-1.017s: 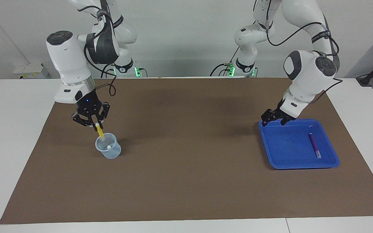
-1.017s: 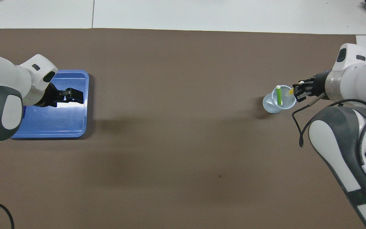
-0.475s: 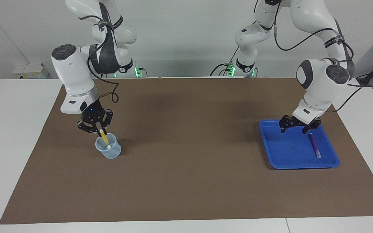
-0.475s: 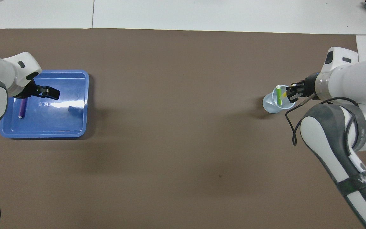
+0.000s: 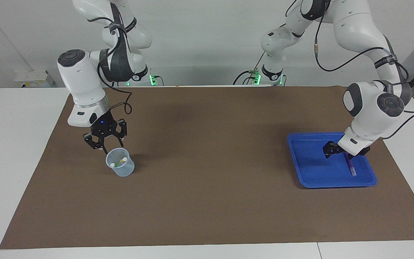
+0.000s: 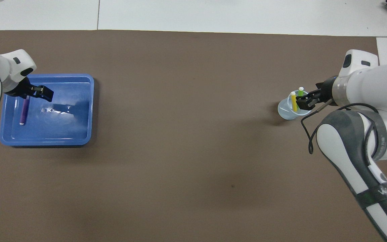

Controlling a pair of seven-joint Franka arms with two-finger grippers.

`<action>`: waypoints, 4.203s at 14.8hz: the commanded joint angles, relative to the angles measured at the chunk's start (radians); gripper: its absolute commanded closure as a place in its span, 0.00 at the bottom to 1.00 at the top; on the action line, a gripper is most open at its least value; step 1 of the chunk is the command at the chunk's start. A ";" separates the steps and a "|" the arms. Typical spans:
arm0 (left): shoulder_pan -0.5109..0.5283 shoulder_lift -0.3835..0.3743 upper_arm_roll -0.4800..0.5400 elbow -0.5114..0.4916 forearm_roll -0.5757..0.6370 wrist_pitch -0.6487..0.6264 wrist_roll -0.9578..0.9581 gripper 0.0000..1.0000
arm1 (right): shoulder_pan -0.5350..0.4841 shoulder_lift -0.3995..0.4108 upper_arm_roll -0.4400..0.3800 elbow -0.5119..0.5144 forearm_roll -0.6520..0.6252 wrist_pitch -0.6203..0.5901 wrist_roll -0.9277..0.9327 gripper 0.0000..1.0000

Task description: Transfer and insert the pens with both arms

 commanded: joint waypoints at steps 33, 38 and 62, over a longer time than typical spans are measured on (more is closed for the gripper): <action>0.071 0.192 -0.010 0.174 0.002 0.015 0.186 0.08 | 0.021 -0.283 0.008 0.040 0.185 -0.556 0.350 0.00; 0.074 0.184 -0.010 0.170 0.005 -0.035 0.188 0.09 | 0.058 -0.278 0.010 0.031 0.253 -0.497 0.527 0.00; 0.067 0.108 -0.010 0.177 0.005 -0.158 0.191 1.00 | 0.094 -0.206 0.010 0.029 0.265 -0.297 0.577 0.01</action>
